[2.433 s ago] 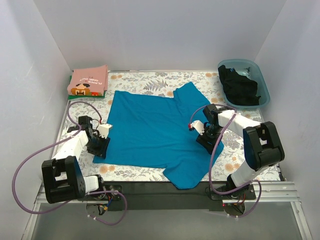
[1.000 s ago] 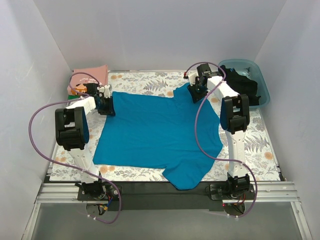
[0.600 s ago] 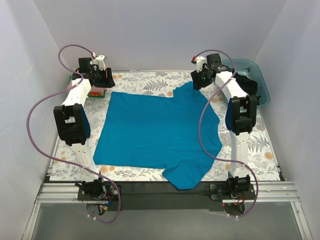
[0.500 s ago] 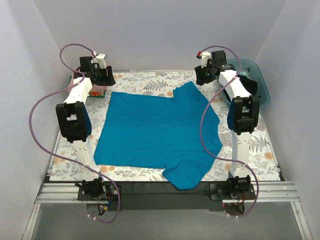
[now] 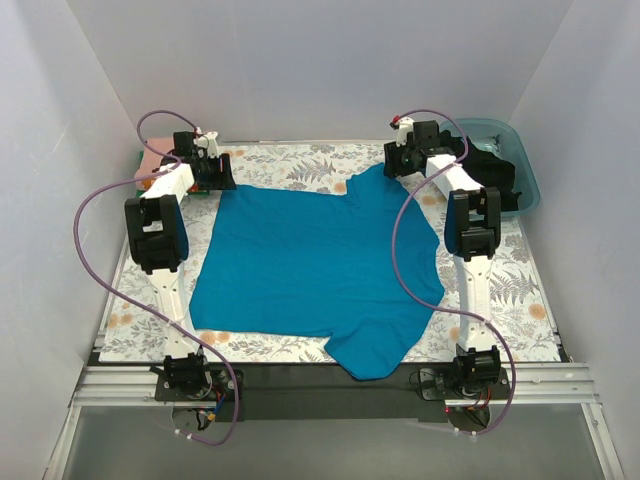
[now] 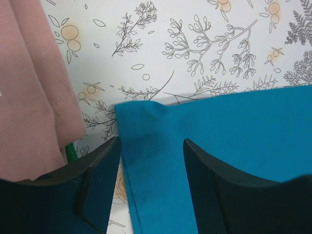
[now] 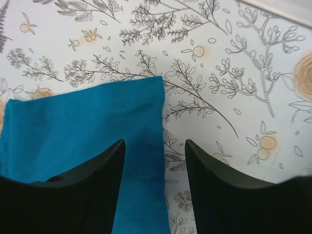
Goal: Fold and stack the t-shirts
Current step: Flatten the tshirt out
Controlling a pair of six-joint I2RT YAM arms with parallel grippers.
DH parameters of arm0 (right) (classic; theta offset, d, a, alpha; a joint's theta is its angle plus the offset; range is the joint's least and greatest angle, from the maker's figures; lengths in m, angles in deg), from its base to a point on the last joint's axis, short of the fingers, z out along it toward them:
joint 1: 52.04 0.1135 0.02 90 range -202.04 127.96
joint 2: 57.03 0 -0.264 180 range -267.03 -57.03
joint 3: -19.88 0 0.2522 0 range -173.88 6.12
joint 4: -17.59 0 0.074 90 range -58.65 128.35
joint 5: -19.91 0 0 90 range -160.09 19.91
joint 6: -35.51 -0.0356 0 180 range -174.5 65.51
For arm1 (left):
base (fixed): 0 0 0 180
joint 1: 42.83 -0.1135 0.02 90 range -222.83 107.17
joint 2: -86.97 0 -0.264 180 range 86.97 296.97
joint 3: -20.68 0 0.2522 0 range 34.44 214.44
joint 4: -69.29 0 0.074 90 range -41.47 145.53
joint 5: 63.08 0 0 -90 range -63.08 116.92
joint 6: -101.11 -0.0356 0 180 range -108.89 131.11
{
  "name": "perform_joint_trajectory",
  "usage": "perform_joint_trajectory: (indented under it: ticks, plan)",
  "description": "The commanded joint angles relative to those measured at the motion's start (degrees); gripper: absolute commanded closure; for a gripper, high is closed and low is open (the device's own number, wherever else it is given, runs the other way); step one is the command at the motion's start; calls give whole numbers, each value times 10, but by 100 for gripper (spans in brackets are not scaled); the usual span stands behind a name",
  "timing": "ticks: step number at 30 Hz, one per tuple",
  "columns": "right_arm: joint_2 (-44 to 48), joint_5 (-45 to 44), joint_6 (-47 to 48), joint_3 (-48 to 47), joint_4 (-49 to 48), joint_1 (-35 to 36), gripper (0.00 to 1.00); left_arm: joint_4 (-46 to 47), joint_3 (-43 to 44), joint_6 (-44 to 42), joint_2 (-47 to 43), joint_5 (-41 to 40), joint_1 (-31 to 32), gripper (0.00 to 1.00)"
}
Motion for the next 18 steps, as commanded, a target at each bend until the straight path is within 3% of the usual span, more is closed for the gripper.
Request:
perform_joint_trajectory:
  ticks: [1, 18]
  plan:
    - [-23, 6, -29, -31, -61, 1, 41, 7, 7, -11, -18, -16, 3, 47]
    - [-59, 5, -38, -38, -108, 15, 41, 7, 41, -16, 38, -29, 16, 45]
